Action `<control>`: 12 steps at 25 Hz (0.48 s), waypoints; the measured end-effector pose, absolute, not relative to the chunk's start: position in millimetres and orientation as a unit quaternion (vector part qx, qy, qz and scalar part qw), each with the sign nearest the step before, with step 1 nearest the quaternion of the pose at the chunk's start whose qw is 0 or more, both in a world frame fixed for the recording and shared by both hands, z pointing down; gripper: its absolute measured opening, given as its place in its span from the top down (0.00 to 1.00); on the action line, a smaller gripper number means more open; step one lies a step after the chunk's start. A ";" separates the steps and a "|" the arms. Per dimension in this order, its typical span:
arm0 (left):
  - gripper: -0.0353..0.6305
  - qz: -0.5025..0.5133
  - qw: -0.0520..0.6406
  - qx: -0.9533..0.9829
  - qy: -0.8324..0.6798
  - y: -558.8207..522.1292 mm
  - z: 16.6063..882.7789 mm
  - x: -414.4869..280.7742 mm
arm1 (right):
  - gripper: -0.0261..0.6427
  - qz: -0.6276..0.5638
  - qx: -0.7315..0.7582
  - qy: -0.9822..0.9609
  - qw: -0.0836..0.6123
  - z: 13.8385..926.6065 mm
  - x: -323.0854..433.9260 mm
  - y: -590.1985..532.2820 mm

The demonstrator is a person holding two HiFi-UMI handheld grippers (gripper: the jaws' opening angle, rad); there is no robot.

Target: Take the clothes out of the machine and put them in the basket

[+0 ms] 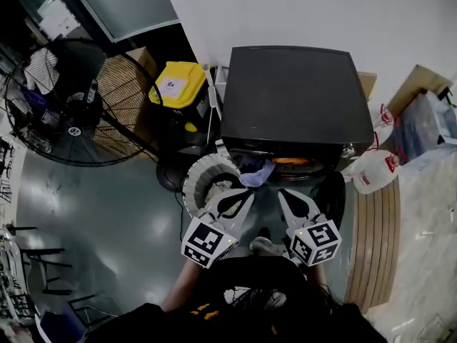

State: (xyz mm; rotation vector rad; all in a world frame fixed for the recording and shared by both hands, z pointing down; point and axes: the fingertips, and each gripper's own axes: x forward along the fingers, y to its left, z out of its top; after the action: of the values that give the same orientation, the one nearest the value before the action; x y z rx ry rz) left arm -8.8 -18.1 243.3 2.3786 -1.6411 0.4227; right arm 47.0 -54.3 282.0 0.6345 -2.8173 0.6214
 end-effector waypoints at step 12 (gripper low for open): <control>0.94 0.185 0.138 0.822 -0.521 -41.6 272.2 5.6 | 0.92 0.234 0.239 -0.937 0.104 312.4 61.6 -74.4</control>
State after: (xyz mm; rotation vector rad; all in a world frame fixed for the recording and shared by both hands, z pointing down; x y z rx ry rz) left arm 5.6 -41.6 272.2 2.3773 -1.5073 0.5354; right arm 61.6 -74.4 312.4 0.7047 -2.7633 0.6901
